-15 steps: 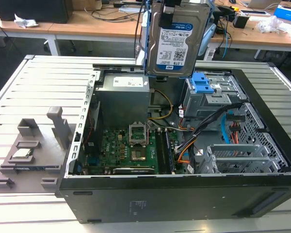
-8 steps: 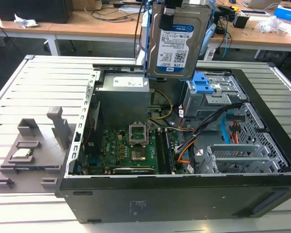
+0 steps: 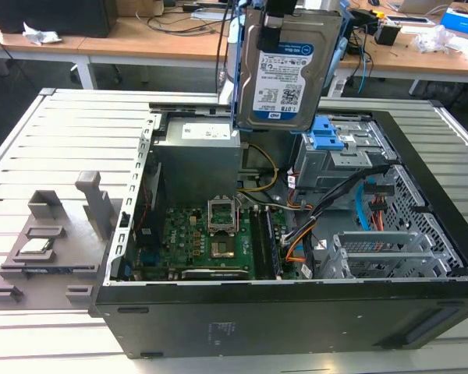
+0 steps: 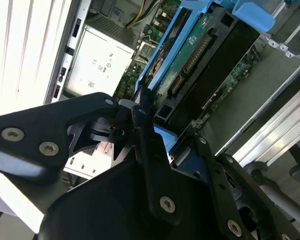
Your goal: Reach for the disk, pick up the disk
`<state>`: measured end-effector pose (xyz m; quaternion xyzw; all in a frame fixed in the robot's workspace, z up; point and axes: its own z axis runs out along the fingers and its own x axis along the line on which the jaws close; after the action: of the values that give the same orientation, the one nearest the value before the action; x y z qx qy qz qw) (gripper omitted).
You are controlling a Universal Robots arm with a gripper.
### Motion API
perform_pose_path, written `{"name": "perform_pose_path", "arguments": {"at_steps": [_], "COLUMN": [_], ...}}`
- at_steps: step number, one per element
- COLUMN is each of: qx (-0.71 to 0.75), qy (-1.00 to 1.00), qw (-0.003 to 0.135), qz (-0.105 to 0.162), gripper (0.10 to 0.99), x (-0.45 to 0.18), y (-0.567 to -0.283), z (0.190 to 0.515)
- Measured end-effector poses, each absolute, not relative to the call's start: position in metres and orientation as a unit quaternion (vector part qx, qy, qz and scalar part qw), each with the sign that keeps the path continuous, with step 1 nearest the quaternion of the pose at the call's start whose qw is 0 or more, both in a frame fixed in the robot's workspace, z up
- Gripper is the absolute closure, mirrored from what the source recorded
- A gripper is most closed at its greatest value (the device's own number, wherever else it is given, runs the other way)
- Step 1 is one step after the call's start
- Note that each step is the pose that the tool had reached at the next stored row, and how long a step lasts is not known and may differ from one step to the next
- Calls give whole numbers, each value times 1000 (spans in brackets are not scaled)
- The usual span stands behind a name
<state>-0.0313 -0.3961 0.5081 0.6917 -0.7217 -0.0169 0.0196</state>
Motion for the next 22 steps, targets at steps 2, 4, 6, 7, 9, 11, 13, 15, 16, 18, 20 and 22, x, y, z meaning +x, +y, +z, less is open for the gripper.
{"name": "perform_pose_path", "arguments": {"at_steps": [2,4,6,7,9,11,13,15,16,18,20,22], "qx": [692,692,692,692,692,692,692,692,692,692,692,692], "qy": [-722,-722,-722,-722,-722,-722,-722,-722,-722,-722,-722,-722], "qw": [20,20,20,20,20,20,20,20,20,20,20,20], "qz": [-17,-17,-17,-17,-17,-17,-17,-17,-17,-17,-17,-17], "gripper": [718,718,718,718,718,718,718,718,718,718,718,718], "x": [-31,-31,-31,-31,-31,-31,-31,-31,-31,-31,-31,-31], "y": [-399,-400,-402,-403,-405,-407,-408,-410,-411,-414,-416,-419], "z": [508,508,508,508,508,508,508,508,508,508,508,508]}}
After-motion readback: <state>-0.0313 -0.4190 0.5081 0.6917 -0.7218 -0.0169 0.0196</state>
